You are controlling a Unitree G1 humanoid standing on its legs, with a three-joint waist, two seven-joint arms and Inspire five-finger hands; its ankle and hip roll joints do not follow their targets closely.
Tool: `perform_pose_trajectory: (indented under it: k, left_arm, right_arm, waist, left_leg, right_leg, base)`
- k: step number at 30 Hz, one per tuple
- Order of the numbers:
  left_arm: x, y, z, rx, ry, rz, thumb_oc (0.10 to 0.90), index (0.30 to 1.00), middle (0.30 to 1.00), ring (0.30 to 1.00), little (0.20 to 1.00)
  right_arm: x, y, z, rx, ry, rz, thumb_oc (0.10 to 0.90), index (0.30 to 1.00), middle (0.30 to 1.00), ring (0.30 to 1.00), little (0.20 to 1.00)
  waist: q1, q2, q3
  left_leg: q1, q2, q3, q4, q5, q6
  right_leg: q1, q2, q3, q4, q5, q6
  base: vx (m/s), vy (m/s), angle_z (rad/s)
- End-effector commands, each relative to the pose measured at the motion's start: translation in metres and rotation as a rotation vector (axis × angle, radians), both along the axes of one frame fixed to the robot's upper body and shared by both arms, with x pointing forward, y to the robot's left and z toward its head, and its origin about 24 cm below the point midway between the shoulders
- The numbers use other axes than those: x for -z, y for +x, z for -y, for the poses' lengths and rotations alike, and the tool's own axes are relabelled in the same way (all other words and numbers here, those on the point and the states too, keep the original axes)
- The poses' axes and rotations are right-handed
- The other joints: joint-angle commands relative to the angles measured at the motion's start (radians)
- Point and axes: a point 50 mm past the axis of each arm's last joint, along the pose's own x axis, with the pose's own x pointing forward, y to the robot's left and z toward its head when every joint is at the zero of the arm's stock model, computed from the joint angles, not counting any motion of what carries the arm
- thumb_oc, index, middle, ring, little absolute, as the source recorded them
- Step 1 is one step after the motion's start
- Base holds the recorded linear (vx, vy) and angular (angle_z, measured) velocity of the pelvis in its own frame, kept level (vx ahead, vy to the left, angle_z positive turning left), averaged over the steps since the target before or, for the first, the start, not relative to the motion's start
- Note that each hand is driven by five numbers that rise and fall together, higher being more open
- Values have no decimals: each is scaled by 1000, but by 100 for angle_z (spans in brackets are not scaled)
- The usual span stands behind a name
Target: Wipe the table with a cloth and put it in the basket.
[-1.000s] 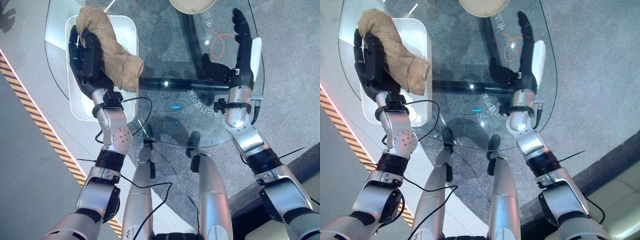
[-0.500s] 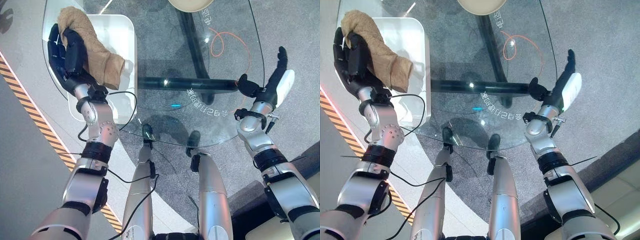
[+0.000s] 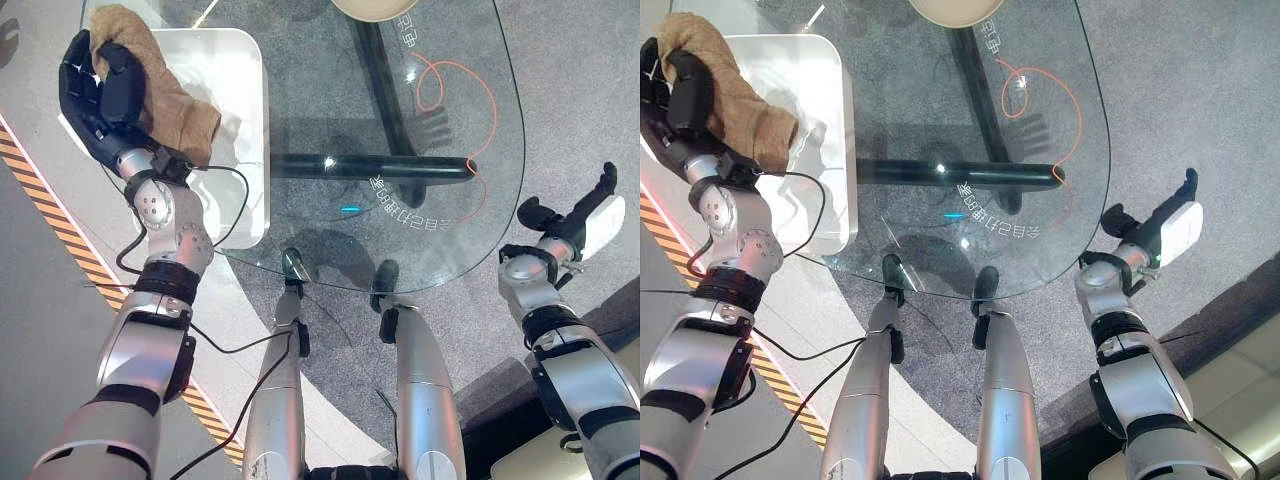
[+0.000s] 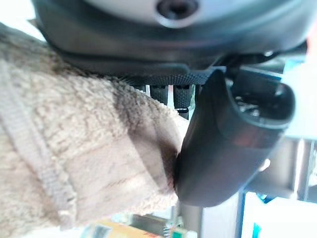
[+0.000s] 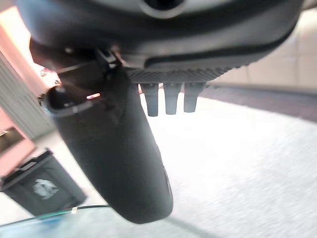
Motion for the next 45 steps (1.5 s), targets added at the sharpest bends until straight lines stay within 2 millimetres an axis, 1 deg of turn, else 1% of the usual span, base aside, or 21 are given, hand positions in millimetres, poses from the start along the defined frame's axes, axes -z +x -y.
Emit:
perform_pose_trajectory:
  k: [1,5,9,11,18,24,28,29,31,33,42,43,44,45]
  left_arm:
    - [-80,-20,-14,-139,165,226,100,300,300,300,200]
    - [-76,-15,-17,-197,237,123,100,300,300,300,200]
    - [-73,-12,-17,-224,282,62,100,300,300,300,200]
    - [-71,-9,-17,-251,318,1,100,300,300,300,200]
    - [-62,-1,-23,-339,434,-166,100,300,300,300,200]
    - [-55,3,-27,-375,501,-275,100,300,300,300,200]
    - [-47,6,-30,-380,523,-357,100,300,300,300,200]
    - [-42,7,-31,-387,539,-390,100,300,300,300,200]
    - [-38,8,-33,-401,561,-428,100,300,300,300,200]
    - [-37,8,-36,-397,573,-445,100,300,300,300,200]
    - [-34,12,-34,-374,614,-490,100,300,300,300,200]
    - [-34,12,-35,-369,614,-493,130,326,326,326,230]
    - [-33,12,-34,-368,616,-497,424,578,578,578,524]
    - [-32,12,-35,-364,616,-500,630,754,754,754,730]
  right_arm:
    - [-3,-13,29,91,11,4,800,900,900,900,900]
    - [19,-23,36,101,36,-106,800,900,900,900,900]
    - [31,-30,38,104,58,-151,800,900,900,900,900]
    - [37,-32,38,97,67,-179,800,900,900,900,900]
    - [44,-30,33,45,73,-237,800,900,900,900,900]
    - [51,-29,28,16,84,-283,800,900,900,900,900]
    - [55,-29,25,11,88,-297,800,900,900,900,900]
    - [55,-29,25,10,86,-298,800,900,900,900,900]
    - [52,-28,26,10,81,-299,800,900,900,900,900]
    - [51,-28,26,9,78,-301,800,900,900,900,900]
    - [50,-28,27,9,68,-294,800,900,900,900,900]
    - [50,-28,27,7,67,-295,800,900,900,900,900]
    - [50,-27,26,7,67,-295,800,900,900,900,900]
    - [50,-27,26,6,67,-295,800,900,900,900,900]
  waist:
    - [16,-20,-28]
    - [14,-19,-28]
    - [11,-19,-28]
    - [6,-18,-28]
    - [-4,-14,-28]
    - [-9,-12,-28]
    - [-10,-11,-28]
    - [-12,-10,-28]
    - [-13,-9,-28]
    - [-16,-9,-28]
    - [-20,-7,-28]
    - [-21,-7,-28]
    - [-21,-7,-28]
    - [-21,-7,-28]
  left_leg:
    - [2,-16,52,171,-205,18]
    - [3,-11,56,173,-206,19]
    - [3,-10,58,170,-203,20]
    - [1,-9,61,169,-200,21]
    - [4,-7,68,167,-195,20]
    - [-1,-5,73,163,-188,18]
    - [-1,-7,72,158,-184,18]
    - [-2,-9,71,158,-183,18]
    - [-4,-10,70,159,-182,19]
    - [-2,-9,73,158,-181,17]
    - [-5,-8,74,156,-174,16]
    - [-4,-9,73,156,-174,16]
    - [-4,-9,74,157,-174,17]
    - [-5,-9,73,158,-174,17]
  right_leg:
    - [51,62,53,-147,56,51]
    - [51,62,53,-149,58,49]
    - [50,63,53,-150,61,49]
    - [46,65,55,-150,62,48]
    - [41,64,59,-144,64,47]
    - [31,65,61,-141,66,46]
    - [29,66,62,-144,69,45]
    - [26,67,64,-143,70,45]
    - [24,67,65,-143,71,45]
    - [23,67,66,-144,71,45]
    - [18,67,70,-144,77,46]
    - [19,67,71,-144,78,46]
    - [18,68,71,-144,79,46]
    - [18,67,71,-144,79,45]
  base:
    - [0,0,0]
    - [0,0,0]
    - [0,0,0]
    - [0,0,0]
    - [5,25,-3]
    - [4,17,-1]
    - [0,0,0]
    - [0,0,0]
    - [0,0,0]
    - [1,15,-1]
    - [0,0,0]
    - [0,0,0]
    - [0,0,0]
    - [0,0,0]
